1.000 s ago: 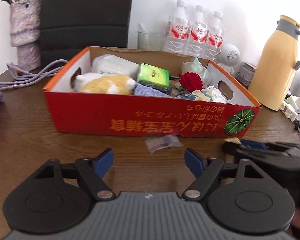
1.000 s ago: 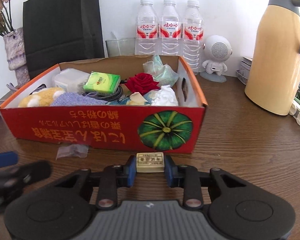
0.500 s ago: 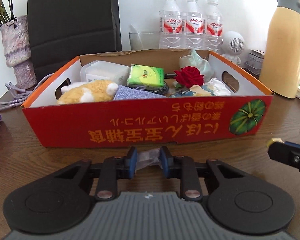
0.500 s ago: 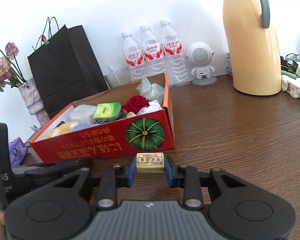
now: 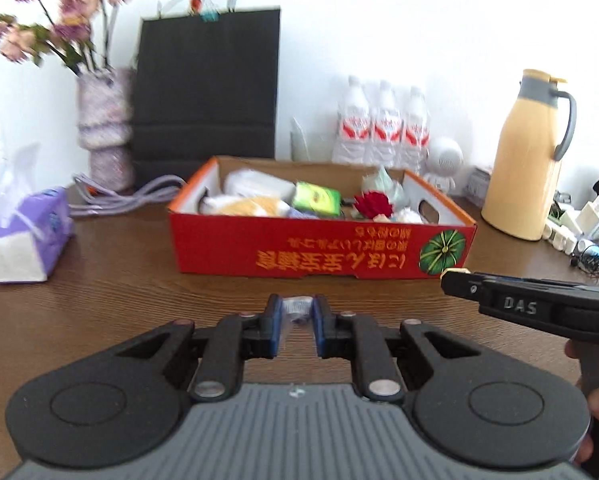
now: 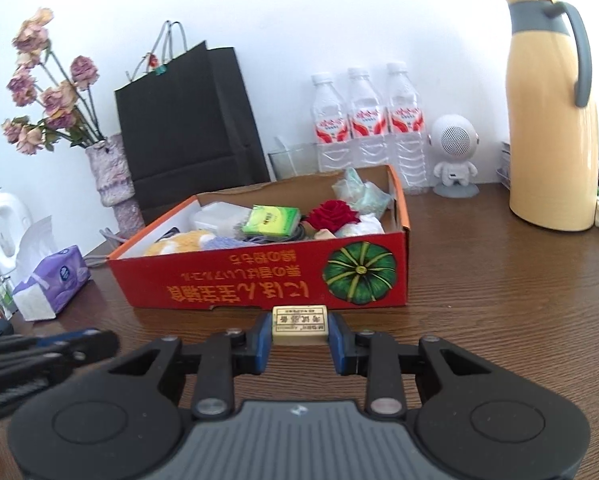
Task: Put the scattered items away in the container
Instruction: 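Carry the block in the right tool while the left tool carries the wrapper to the box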
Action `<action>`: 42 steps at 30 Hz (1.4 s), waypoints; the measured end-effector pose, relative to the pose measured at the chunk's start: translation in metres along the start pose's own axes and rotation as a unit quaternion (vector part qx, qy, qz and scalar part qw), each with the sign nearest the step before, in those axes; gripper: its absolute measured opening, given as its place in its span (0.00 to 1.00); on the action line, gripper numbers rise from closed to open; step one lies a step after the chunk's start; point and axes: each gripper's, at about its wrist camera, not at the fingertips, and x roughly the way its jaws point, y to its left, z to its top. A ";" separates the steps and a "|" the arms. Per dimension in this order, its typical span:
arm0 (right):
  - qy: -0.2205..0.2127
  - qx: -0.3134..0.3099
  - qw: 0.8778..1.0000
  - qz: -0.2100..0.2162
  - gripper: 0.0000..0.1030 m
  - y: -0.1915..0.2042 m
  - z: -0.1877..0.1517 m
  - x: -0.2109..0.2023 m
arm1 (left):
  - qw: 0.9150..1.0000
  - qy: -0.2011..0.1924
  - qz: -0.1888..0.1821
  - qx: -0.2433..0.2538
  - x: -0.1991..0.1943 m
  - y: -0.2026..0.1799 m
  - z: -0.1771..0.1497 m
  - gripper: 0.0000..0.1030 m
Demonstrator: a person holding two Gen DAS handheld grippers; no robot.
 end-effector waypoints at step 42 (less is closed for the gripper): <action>0.125 0.018 0.992 -0.002 0.28 -0.025 0.228 0.073 | 0.994 0.093 -0.054 -0.007 0.133 0.004 0.217 0.18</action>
